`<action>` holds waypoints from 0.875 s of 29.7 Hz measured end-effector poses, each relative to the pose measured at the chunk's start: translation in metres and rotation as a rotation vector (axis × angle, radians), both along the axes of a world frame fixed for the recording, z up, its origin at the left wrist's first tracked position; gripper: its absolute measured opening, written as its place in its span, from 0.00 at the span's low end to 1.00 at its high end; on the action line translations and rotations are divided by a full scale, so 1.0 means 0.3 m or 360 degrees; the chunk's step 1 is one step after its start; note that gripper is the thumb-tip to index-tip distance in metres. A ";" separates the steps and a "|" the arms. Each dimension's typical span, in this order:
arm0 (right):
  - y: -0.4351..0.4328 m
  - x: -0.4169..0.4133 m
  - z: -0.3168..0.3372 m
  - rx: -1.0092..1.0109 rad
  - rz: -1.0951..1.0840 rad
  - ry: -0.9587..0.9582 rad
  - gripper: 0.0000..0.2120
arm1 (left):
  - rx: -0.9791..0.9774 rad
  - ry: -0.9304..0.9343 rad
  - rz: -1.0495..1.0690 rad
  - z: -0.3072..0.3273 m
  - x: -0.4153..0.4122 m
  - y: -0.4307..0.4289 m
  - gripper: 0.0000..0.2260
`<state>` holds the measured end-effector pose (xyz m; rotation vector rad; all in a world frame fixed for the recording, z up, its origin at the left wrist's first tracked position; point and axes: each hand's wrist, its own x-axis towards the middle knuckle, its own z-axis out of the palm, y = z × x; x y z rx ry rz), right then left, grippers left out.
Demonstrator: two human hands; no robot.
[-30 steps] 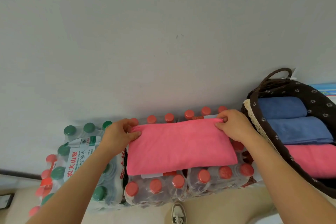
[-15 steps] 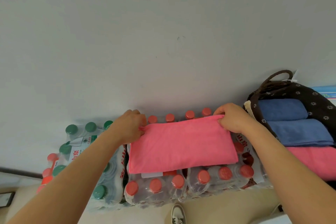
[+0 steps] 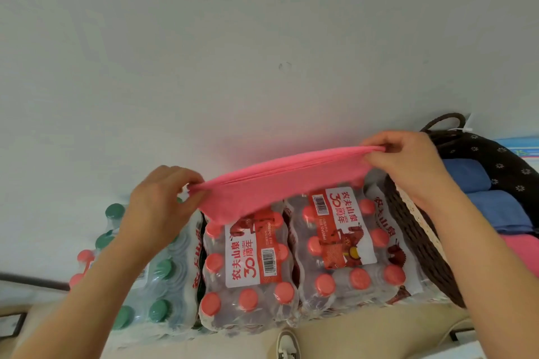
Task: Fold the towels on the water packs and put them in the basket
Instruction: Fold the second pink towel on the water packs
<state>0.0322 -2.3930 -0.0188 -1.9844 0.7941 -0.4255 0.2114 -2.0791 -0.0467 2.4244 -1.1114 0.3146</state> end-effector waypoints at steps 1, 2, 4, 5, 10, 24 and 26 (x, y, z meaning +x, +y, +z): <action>0.018 -0.036 0.000 -0.0080 0.0023 -0.0069 0.12 | -0.0048 -0.0114 -0.0083 0.004 -0.029 0.030 0.04; 0.043 -0.073 -0.016 -0.0171 0.0051 -0.0099 0.12 | -0.0054 -0.0179 -0.0177 -0.014 -0.059 0.059 0.03; 0.088 -0.148 -0.110 -0.0403 0.0153 -0.0066 0.12 | 0.0055 -0.0200 -0.0345 -0.095 -0.119 0.112 0.06; 0.106 -0.189 -0.171 -0.0494 0.0214 -0.0013 0.14 | 0.0151 -0.0179 -0.0416 -0.146 -0.149 0.138 0.06; 0.181 -0.351 -0.344 -0.0564 0.0400 0.0390 0.15 | 0.0369 0.0052 -0.0601 -0.301 -0.267 0.231 0.05; 0.591 -0.059 -0.338 -0.0865 0.0868 0.0884 0.50 | 0.0431 0.0745 -0.0338 -0.204 -0.282 0.270 0.17; 0.637 -0.027 -0.384 -0.0907 0.0809 0.0873 0.50 | 0.0241 0.0688 -0.0108 -0.202 -0.235 0.233 0.14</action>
